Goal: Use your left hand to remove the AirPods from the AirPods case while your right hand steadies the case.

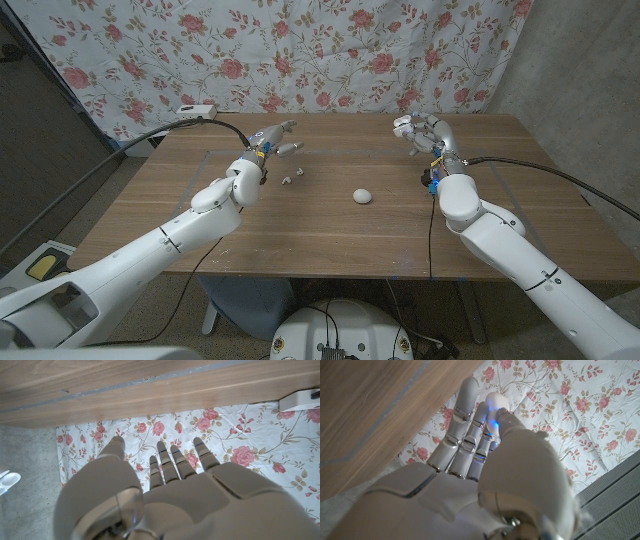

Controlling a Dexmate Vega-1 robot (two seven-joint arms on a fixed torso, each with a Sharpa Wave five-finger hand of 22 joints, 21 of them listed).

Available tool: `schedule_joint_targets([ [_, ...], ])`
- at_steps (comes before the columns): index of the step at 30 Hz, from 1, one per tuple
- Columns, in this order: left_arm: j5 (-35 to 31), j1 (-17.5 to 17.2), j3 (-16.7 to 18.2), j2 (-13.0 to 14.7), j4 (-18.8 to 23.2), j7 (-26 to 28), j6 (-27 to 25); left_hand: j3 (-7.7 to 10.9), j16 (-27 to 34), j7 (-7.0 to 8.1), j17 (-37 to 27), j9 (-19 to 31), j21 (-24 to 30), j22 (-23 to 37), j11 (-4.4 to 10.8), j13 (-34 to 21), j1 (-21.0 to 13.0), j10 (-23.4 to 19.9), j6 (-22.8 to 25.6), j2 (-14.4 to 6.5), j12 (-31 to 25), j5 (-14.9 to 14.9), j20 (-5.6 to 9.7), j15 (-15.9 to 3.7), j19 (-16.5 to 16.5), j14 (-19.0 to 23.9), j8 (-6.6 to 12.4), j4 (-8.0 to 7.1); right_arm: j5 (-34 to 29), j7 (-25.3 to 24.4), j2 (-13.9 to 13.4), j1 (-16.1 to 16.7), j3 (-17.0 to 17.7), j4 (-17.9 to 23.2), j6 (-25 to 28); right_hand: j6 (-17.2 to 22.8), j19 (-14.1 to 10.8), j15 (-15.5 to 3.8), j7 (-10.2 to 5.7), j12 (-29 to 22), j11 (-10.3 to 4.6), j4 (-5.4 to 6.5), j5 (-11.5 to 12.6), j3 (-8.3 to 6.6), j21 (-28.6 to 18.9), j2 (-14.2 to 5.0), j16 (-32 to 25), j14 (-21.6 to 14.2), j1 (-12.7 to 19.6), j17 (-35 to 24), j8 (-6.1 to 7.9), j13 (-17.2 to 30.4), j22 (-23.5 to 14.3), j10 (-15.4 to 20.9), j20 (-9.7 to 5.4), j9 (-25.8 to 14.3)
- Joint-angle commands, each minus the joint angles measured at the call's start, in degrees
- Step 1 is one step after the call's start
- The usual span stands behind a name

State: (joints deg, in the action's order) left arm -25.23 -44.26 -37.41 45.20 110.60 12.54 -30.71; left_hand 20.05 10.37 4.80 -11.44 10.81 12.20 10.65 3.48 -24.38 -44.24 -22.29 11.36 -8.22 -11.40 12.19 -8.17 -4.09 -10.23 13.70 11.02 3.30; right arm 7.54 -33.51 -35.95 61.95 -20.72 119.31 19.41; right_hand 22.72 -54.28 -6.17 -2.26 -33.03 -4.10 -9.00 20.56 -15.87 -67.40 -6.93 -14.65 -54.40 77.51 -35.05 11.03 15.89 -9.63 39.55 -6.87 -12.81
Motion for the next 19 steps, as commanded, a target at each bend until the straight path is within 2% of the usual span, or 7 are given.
schedule_joint_targets([
  [1, 1.6, -2.9, 4.0, 2.5, 1.4, 3.3, 6.7, 0.16, 0.0, -0.24, 0.1, 0.2, -0.2, 0.1, -0.32, 0.1, 0.3, 0.1, 0.3, 0.1, 0.1, 0.1, 0.14, -0.02, -0.1, -0.1, 0.19, -0.20, -0.1, -1.5, 1.7, 0.2, -1.3, -0.2, 1.1, 0.4, 17.3, -7.14, -0.18, -12.1, -2.96, -0.02, 0.3, 0.12, -0.3, -0.27, 0.0, -2.3, 0.2, 0.0, 0.38, 8.1, -0.1, 3.2, -2.95, 0.0],
  [3, 1.7, -2.6, 4.1, 2.8, 2.0, 1.5, 5.7, 0.15, 0.0, -0.20, 0.1, 0.2, -0.3, 0.1, -0.33, 0.2, 0.5, 0.1, 0.3, 0.1, 0.1, 0.1, 0.07, 0.15, -0.1, -0.1, 0.20, -0.20, 0.1, -1.6, 2.1, 0.1, -1.5, -0.3, 1.4, 0.4, 17.3, -7.10, -0.16, -12.1, -3.03, -0.01, 0.3, 0.10, -0.3, -0.32, 0.0, -2.3, 0.2, 0.0, 0.37, 8.1, -0.1, 3.2, -2.93, 0.0],
  [6, 2.6, -3.6, 5.2, 2.7, 1.7, 3.0, 8.0, 0.13, 0.1, -0.20, 0.2, 0.2, -0.3, 0.1, -0.35, 0.3, 0.6, 0.1, 0.2, 0.2, 0.1, 0.1, 0.02, 0.29, 0.0, -0.1, 0.13, -0.20, -0.1, -1.9, 2.3, -0.1, -1.8, -0.3, 1.7, 0.4, 17.4, -7.08, -0.16, -12.1, -3.06, 0.01, 0.3, 0.13, -0.3, -0.30, 0.0, -2.3, 0.1, 0.0, 0.37, 8.1, -0.1, 3.2, -2.92, 0.0],
  [7, 3.0, -3.7, 5.5, 2.9, 1.8, 2.7, 9.0, 0.19, 0.1, -0.38, 0.4, 0.1, -0.3, 0.0, -0.37, 0.6, 1.0, 0.2, -1.9, 0.2, 0.0, 0.1, 0.05, 0.28, 0.0, -0.2, -0.60, -0.12, -0.1, -1.9, 2.4, -0.2, -1.9, -0.3, 1.7, 0.4, 17.4, -7.10, -0.17, -12.1, -3.09, -0.01, 0.3, 0.14, -0.3, -0.27, 0.0, -2.3, 0.2, 0.0, 0.37, 8.1, -0.1, 3.3, -2.91, 0.0],
  [10, 0.9, -3.7, 5.1, 3.6, 3.2, 2.4, 8.5, 0.30, 0.2, -0.43, 0.5, 0.1, -0.3, 0.0, -0.63, 0.9, 1.3, 0.3, -3.5, 0.2, 0.0, 0.1, -0.07, 0.32, -0.1, -0.1, -0.99, -0.02, -0.1, -2.1, 2.5, -0.3, -1.9, -0.4, 1.8, 0.4, 17.5, -7.06, -0.22, -12.1, -2.96, 0.03, 0.3, 0.13, -0.3, -0.31, 0.0, -2.3, 0.1, 0.0, 0.36, 8.1, -0.1, 3.2, -2.90, 0.0],
  [19, -0.2, -5.0, 5.6, 1.9, 3.8, 4.3, 8.6, 0.36, 0.2, -0.33, 0.6, 0.1, -0.3, 0.0, -0.64, 1.1, 1.4, 0.1, -3.5, 0.3, -0.1, 0.1, -0.07, 0.35, -0.1, -0.2, -0.78, 0.08, 0.5, -1.5, 1.6, 0.1, -1.2, -0.6, 1.5, 0.4, 17.6, -7.17, -0.20, -12.1, -3.01, -0.03, 0.3, 0.16, -0.3, -0.27, -0.1, -2.4, 0.2, 0.0, 0.36, 8.1, -0.1, 3.2, -2.82, 0.0],
])
